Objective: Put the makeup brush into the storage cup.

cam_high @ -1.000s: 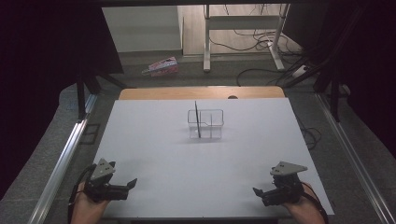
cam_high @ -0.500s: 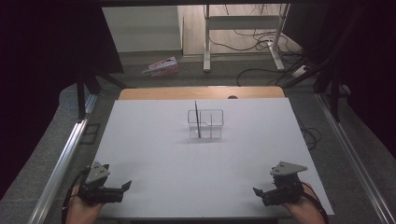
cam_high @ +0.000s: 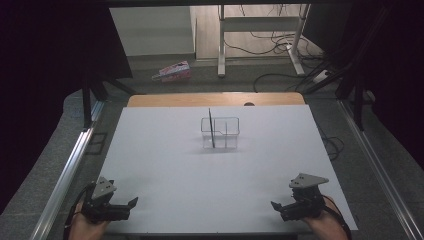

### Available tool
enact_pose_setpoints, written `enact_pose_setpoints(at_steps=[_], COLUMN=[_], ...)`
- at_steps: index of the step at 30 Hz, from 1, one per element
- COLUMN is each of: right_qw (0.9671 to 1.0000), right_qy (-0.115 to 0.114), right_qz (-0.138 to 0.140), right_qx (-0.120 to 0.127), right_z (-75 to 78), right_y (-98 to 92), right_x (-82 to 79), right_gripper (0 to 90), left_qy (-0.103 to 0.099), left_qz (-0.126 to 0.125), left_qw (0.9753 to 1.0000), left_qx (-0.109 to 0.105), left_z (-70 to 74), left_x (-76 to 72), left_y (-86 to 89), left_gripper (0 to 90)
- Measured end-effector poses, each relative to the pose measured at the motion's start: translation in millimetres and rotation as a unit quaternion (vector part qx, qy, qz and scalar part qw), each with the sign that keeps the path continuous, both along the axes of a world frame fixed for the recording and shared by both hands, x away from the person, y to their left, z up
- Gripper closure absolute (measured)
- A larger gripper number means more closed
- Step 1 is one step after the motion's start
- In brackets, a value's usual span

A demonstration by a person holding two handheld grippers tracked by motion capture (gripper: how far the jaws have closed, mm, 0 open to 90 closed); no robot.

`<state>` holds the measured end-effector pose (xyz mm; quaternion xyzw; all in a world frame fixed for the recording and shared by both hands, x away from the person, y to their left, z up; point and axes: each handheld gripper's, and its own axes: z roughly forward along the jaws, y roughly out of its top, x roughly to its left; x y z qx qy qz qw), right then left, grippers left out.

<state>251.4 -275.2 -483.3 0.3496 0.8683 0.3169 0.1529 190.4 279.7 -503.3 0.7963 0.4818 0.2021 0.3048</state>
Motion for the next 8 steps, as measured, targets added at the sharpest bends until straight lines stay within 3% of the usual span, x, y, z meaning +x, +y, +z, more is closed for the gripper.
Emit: enact_pose_setpoints(at_steps=[8], right_qw=[1.0], right_qy=[0.002], right_qz=[0.002], right_qx=[-0.003], right_z=[-0.7], right_y=[0.4], right_x=[0.2], right_gripper=[0.0], left_qy=[0.005], left_qz=[0.003], left_qw=[1.0], left_qx=[-0.002], left_z=[-1.6], left_x=[-0.1], left_y=[1.0], left_gripper=[1.0])
